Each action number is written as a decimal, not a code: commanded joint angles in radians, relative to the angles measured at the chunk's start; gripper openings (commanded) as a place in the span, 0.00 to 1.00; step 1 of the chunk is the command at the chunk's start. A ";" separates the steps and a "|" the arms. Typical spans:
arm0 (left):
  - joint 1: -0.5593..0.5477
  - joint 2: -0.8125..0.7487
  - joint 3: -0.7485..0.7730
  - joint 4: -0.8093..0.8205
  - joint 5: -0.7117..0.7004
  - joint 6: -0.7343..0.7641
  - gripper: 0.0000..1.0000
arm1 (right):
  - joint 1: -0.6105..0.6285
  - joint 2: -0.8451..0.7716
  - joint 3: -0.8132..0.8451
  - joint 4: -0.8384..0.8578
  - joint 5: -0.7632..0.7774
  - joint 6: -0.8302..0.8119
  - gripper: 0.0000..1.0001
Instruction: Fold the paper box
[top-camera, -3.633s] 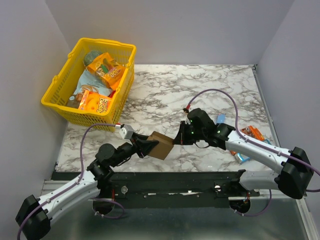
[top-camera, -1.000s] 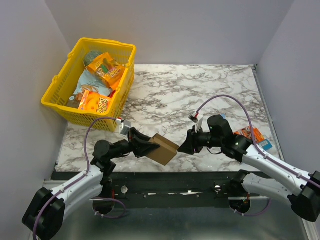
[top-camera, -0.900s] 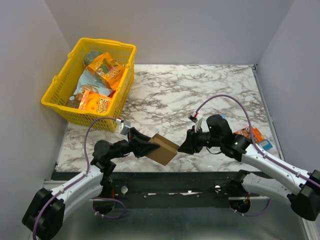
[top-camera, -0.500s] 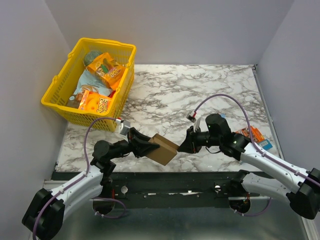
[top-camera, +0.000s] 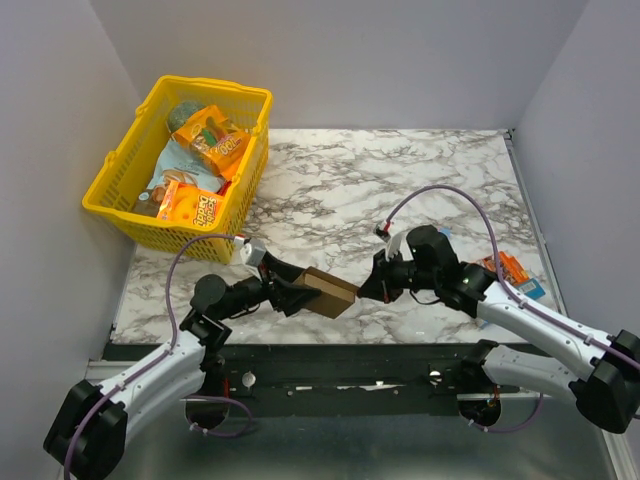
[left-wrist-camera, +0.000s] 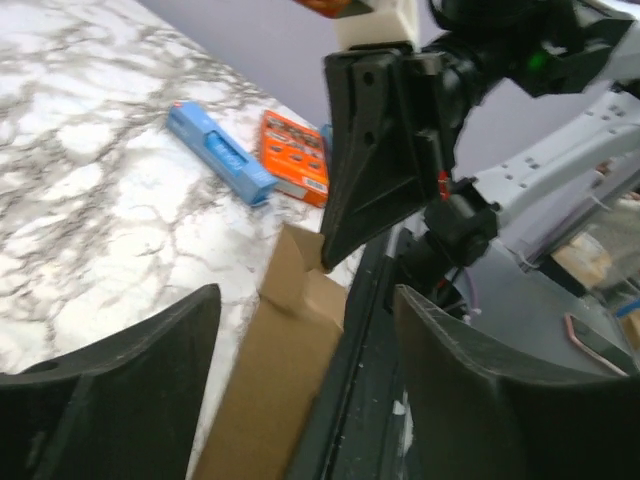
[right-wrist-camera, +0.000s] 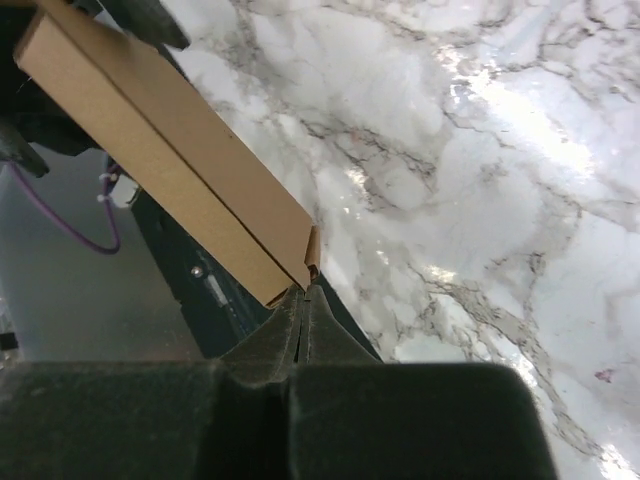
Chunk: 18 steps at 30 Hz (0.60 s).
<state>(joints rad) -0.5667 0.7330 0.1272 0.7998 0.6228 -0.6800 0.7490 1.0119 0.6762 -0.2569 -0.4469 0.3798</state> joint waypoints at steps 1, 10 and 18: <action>0.001 -0.038 0.015 -0.206 -0.179 0.115 0.85 | 0.001 0.039 0.057 -0.082 0.163 -0.054 0.01; -0.001 -0.161 0.008 -0.425 -0.380 0.178 0.96 | 0.001 0.155 0.126 -0.235 0.345 -0.113 0.01; -0.002 -0.022 0.113 -0.403 -0.333 0.230 0.71 | 0.003 0.185 0.195 -0.326 0.441 -0.194 0.01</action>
<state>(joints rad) -0.5667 0.6113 0.1593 0.3828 0.2691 -0.5041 0.7490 1.1908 0.8188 -0.5106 -0.0856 0.2504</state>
